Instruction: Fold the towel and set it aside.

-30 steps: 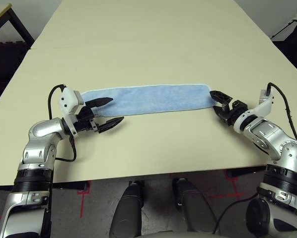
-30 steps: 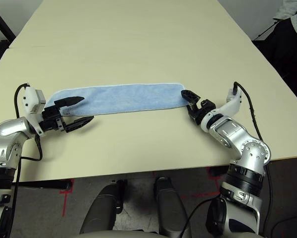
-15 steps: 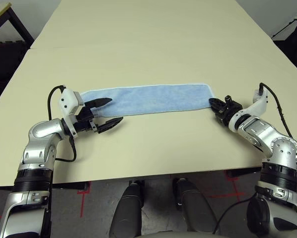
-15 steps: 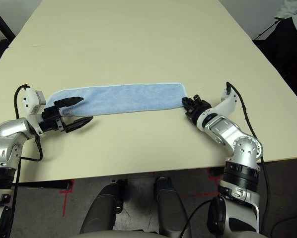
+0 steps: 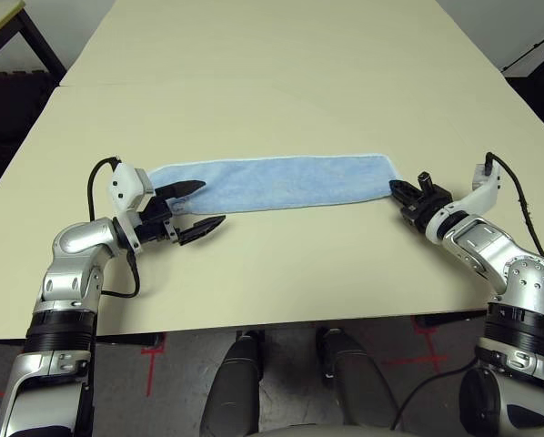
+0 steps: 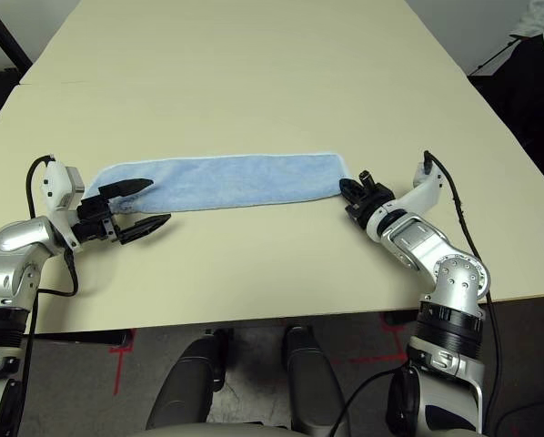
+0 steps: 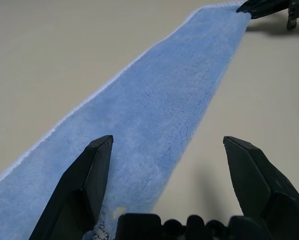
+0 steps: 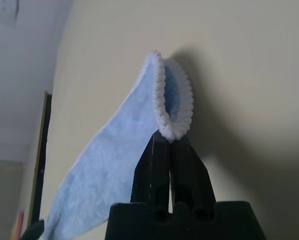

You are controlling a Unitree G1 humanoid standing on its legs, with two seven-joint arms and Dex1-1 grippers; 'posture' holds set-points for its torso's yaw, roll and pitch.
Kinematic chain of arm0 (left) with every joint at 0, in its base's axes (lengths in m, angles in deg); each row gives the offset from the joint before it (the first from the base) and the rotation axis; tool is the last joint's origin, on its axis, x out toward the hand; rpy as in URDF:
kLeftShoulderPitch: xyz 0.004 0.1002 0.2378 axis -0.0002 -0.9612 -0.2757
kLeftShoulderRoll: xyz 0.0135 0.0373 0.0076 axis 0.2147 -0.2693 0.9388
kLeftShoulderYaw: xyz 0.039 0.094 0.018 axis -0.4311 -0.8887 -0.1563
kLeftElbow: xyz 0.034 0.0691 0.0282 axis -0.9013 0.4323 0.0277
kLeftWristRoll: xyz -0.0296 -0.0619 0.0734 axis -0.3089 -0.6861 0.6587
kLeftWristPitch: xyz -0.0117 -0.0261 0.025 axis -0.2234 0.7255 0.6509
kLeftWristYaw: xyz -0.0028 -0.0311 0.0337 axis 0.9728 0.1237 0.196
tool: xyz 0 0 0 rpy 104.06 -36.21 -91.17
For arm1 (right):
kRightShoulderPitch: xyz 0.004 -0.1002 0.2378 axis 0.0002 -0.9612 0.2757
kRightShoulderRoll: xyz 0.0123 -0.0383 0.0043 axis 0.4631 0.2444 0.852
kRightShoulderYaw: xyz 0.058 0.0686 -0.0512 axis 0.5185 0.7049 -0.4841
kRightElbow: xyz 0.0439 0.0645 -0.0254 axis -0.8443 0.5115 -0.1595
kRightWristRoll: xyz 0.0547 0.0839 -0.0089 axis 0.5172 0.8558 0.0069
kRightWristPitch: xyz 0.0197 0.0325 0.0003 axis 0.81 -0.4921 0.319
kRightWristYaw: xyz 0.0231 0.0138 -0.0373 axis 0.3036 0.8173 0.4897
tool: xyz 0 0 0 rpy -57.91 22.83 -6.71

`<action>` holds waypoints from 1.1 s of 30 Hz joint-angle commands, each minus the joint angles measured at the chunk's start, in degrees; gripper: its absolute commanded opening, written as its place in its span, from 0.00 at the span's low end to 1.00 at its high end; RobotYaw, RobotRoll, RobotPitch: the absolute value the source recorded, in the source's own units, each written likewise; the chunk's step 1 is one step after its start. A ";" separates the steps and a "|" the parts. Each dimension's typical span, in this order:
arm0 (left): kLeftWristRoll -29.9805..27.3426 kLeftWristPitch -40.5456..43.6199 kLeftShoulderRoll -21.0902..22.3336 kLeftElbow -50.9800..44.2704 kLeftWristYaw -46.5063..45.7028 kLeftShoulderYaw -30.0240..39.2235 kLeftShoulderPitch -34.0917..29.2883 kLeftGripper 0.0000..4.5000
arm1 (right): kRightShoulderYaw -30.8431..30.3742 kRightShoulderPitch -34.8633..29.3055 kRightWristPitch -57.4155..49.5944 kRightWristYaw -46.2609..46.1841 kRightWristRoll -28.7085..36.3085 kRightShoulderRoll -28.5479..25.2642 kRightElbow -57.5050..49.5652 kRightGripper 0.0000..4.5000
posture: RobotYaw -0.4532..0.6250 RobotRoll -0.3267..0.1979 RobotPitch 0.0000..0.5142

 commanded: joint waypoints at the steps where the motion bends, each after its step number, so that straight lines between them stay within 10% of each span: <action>1: 0.31 0.42 0.25 -0.02 0.44 -0.76 -0.39 1.00 | -2.49 -0.52 1.69 5.50 -2.63 -0.73 -3.45 0.01 | 0.41 0.62 0.35; 11: 0.32 0.81 0.51 -0.41 0.10 -0.46 -0.54 1.00 | -15.67 -0.84 4.93 19.23 -14.62 -2.75 -10.49 0.01 | 0.42 0.62 0.34; 33: 0.16 2.29 0.82 -2.19 -0.41 -0.30 -1.48 1.00 | -30.41 9.98 -0.80 15.17 -29.97 9.50 -3.49 0.01 | 0.44 0.62 0.34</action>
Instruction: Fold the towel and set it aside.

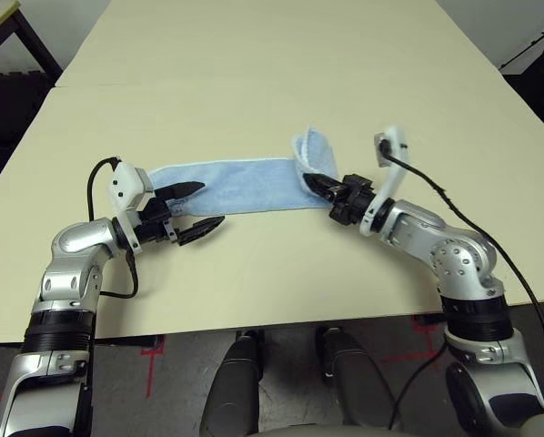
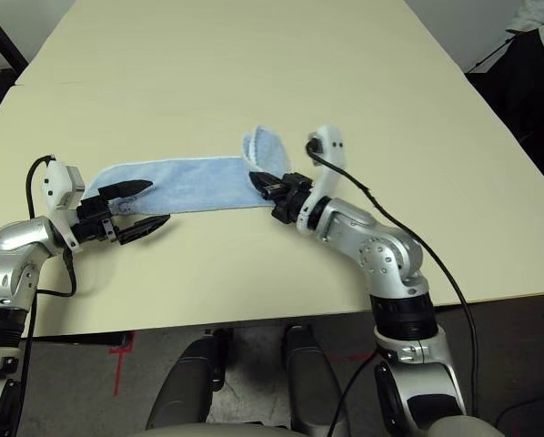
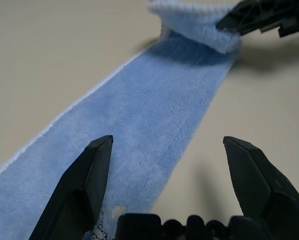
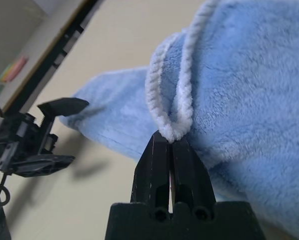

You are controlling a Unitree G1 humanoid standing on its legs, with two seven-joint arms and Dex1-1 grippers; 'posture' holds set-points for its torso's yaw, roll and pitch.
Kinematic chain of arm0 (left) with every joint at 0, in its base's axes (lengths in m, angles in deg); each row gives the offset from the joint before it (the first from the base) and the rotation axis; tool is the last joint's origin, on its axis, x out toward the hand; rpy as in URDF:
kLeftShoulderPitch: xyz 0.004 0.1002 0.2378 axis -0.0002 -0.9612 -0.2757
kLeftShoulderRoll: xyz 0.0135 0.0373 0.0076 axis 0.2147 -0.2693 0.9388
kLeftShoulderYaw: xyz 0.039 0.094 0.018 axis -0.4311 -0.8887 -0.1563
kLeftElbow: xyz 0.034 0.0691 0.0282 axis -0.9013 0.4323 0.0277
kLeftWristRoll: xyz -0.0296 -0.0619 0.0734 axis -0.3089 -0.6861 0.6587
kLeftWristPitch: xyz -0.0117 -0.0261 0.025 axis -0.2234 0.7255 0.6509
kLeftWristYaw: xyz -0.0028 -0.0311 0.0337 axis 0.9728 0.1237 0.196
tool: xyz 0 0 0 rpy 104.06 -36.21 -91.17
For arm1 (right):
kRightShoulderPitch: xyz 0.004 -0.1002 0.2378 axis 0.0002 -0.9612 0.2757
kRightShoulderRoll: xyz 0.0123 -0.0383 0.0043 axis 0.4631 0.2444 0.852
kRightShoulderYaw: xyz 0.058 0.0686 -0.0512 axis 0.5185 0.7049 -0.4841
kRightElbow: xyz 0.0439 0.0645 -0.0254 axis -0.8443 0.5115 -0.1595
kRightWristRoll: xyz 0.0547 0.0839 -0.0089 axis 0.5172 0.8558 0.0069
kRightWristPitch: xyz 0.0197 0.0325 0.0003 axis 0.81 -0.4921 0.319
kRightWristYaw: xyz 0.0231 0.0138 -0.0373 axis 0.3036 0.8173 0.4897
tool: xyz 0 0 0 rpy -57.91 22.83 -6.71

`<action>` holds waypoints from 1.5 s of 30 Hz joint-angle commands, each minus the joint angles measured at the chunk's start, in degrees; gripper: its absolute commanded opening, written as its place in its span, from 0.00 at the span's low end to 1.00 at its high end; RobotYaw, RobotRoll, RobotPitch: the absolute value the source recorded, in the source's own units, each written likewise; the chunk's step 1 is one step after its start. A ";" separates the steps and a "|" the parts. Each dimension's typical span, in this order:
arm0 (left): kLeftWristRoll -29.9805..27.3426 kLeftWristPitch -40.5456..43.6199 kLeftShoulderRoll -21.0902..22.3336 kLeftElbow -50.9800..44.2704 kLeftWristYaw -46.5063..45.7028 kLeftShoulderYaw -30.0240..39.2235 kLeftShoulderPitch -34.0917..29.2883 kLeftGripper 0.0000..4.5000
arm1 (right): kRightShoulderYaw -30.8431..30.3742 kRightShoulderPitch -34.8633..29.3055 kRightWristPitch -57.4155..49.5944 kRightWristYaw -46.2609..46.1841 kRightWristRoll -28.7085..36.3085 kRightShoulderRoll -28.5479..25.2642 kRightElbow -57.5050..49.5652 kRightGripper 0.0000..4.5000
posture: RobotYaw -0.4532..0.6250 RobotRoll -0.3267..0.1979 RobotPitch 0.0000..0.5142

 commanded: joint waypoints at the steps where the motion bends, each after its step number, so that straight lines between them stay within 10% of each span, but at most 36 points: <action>1: 0.10 0.68 0.43 -1.96 -0.27 -0.32 -1.42 1.00 | -1.72 1.32 -2.22 -0.75 -2.91 0.92 2.03 0.01 | 0.45 0.62 0.34; 10: -0.08 1.64 0.65 -3.62 -0.72 -0.14 -2.80 1.00 | -4.57 2.49 -5.51 0.29 -7.97 2.93 3.67 0.01 | 0.45 0.62 0.35; 23: -0.01 2.23 -0.09 -4.63 -1.43 -0.83 -3.38 1.00 | -13.20 7.49 -1.25 12.69 -15.54 0.11 4.71 1.00 | 0.44 0.62 0.34; 38: -0.19 3.16 0.45 -4.55 -0.59 -1.29 -3.47 1.00 | -9.41 11.92 5.44 37.51 -13.05 -9.50 5.10 1.00 | 0.42 0.62 0.33; 45: -0.09 4.21 0.85 -4.70 -1.26 -0.59 -3.78 1.00 | -1.42 11.81 30.80 54.85 -15.47 -17.79 20.08 1.00 | 0.41 0.62 0.35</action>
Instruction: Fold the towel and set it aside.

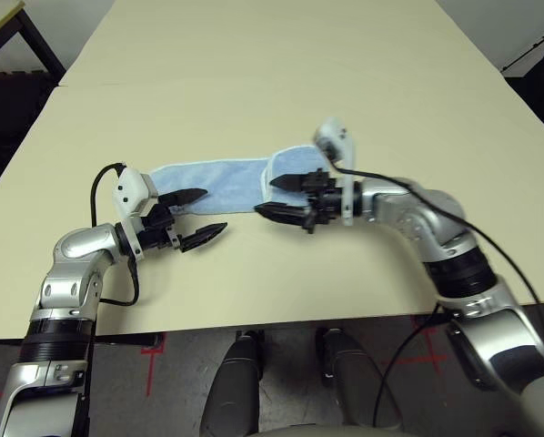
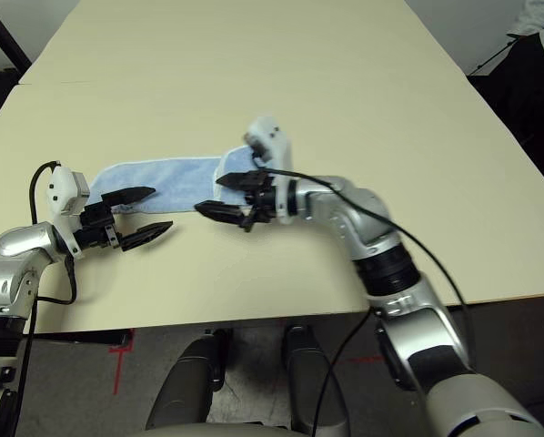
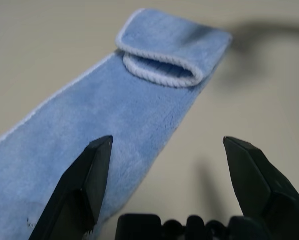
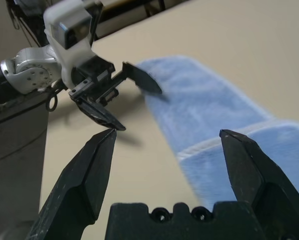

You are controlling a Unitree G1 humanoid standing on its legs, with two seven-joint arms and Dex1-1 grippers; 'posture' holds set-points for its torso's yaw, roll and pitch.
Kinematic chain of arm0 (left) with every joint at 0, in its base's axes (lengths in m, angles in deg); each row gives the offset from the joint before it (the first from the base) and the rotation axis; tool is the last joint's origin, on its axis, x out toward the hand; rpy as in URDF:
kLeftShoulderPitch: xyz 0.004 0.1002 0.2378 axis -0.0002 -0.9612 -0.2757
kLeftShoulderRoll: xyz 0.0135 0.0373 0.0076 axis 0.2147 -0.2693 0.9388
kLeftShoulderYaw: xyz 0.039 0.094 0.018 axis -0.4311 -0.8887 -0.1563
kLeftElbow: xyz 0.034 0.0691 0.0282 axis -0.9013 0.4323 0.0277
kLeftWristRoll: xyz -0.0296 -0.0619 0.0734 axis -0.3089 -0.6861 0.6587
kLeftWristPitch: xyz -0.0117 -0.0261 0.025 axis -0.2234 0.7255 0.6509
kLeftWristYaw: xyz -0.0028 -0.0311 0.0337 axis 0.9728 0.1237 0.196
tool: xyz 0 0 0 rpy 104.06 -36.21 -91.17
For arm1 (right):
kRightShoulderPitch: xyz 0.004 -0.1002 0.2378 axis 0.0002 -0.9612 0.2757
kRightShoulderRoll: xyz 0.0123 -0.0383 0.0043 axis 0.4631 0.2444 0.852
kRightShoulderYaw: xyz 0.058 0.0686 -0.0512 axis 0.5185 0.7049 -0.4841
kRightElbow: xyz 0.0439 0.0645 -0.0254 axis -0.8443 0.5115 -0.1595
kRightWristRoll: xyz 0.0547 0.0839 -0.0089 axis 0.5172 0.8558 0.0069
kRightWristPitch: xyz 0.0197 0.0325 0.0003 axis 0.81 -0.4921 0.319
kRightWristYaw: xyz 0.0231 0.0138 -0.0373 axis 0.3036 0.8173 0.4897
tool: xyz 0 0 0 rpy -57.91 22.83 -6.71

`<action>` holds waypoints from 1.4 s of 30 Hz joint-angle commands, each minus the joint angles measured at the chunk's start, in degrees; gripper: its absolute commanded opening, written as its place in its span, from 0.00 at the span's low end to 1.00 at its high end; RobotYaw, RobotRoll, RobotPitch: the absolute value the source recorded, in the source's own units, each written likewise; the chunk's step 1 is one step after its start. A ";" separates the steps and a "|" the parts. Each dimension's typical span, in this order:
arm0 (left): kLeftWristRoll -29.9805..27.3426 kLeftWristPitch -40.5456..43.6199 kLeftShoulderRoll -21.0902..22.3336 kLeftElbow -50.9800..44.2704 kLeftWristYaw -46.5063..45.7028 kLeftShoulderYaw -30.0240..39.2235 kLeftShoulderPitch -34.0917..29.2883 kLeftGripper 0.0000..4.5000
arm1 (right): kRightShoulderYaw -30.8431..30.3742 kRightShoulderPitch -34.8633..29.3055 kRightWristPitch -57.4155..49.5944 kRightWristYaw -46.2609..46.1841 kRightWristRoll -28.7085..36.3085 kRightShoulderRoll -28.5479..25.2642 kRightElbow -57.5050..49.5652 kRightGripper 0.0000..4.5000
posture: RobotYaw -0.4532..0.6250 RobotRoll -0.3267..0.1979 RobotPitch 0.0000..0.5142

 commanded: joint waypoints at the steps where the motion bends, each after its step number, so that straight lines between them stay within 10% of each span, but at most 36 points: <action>1: -0.46 1.73 0.18 -1.17 -1.31 0.52 -1.36 1.00 | 3.85 -0.08 17.17 10.49 -2.52 -2.66 11.89 1.00 | 0.40 0.62 0.35; 17: -5.22 18.89 1.90 -10.03 -14.98 7.03 -2.01 1.00 | 2.70 8.21 61.81 33.83 -13.96 -6.12 50.16 1.00 | 0.45 0.62 0.35; 30: -14.95 58.31 15.11 -14.75 -21.20 12.33 1.39 1.00 | 6.73 7.80 54.77 32.89 -12.36 -3.15 47.35 1.00 | 0.47 0.62 0.36; 42: -17.43 85.90 6.56 -7.04 -32.92 30.49 9.04 1.00 | 7.25 6.26 50.89 31.85 -12.18 -2.37 41.69 1.00 | 0.47 0.62 0.36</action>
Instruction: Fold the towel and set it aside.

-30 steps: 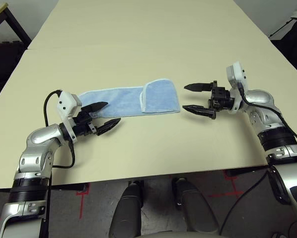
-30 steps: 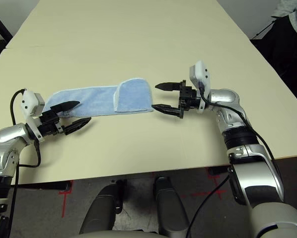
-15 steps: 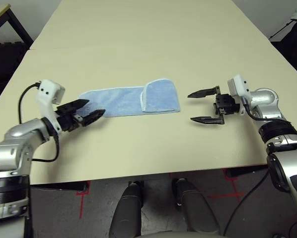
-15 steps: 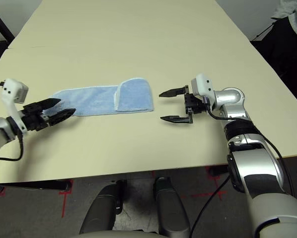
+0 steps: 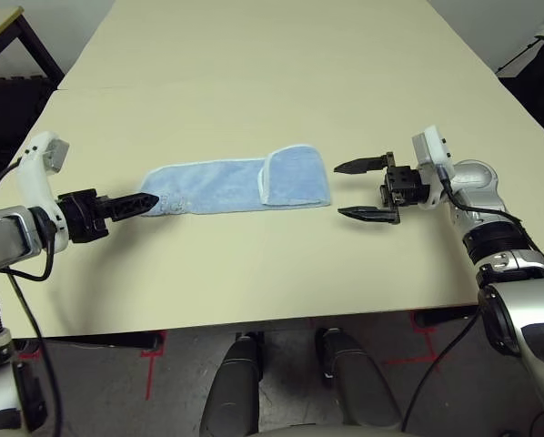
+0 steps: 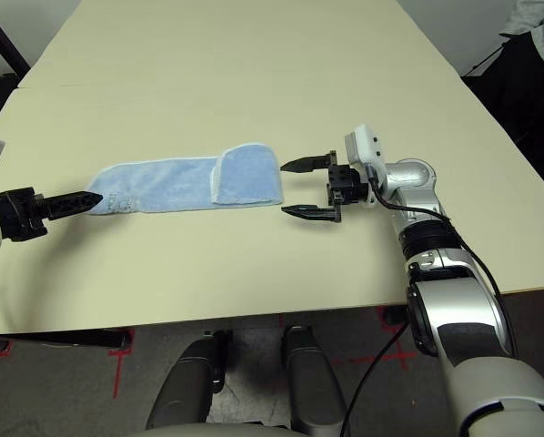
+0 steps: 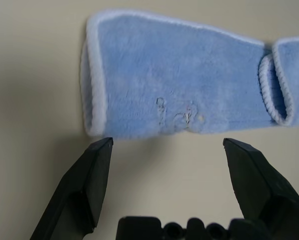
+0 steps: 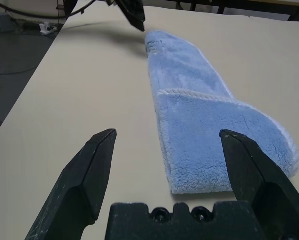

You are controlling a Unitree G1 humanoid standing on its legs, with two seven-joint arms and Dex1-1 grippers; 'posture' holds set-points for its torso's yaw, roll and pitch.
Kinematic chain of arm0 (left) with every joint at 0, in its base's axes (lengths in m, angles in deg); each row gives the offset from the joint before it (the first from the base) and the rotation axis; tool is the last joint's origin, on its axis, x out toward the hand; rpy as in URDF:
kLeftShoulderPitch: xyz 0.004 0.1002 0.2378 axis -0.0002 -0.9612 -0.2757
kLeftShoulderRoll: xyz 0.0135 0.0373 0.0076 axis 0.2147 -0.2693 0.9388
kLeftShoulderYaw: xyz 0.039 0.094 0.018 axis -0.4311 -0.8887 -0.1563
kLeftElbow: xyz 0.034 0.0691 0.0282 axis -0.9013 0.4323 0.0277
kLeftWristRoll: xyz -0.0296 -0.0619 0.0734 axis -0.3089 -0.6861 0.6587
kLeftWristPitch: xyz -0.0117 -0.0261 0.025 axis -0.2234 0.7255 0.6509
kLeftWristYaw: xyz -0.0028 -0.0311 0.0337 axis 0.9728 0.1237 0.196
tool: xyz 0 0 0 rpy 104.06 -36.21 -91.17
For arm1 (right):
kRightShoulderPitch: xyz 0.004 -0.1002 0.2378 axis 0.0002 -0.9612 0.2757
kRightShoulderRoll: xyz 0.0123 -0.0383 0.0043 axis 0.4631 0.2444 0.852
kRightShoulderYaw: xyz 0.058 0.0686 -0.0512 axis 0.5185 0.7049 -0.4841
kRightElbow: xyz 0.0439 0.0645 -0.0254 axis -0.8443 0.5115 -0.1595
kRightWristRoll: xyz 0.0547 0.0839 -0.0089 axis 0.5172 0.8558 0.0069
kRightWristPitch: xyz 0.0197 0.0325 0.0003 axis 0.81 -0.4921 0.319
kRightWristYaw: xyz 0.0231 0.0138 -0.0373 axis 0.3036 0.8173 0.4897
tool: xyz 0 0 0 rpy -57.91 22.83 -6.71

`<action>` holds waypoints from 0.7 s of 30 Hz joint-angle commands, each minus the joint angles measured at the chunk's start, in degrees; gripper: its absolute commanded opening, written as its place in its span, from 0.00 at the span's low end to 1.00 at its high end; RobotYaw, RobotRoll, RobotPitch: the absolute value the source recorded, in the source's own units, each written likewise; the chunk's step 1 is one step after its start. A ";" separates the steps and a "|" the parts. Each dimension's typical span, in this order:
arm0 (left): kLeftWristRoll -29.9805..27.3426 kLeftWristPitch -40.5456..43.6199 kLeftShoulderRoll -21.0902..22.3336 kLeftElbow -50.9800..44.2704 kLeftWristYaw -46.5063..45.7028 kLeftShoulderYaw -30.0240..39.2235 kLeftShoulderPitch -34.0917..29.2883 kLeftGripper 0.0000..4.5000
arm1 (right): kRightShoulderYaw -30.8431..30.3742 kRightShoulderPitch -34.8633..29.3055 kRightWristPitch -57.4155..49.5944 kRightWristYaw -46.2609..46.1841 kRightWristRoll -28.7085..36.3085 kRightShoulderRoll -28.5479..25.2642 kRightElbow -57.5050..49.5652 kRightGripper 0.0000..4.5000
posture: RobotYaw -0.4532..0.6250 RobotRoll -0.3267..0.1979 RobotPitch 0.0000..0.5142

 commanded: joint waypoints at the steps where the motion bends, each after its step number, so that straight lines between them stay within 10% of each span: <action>1: 0.70 3.96 -1.98 0.72 -2.66 4.37 0.00 1.00 | 0.69 -1.10 -0.82 -0.07 0.30 -0.31 -1.40 1.00 | 0.47 0.62 0.36; 21: 2.91 3.10 -15.69 7.52 -14.29 23.57 7.79 1.00 | 0.36 -1.57 -1.88 -0.66 -0.18 -0.96 -3.41 1.00 | 0.46 0.62 0.34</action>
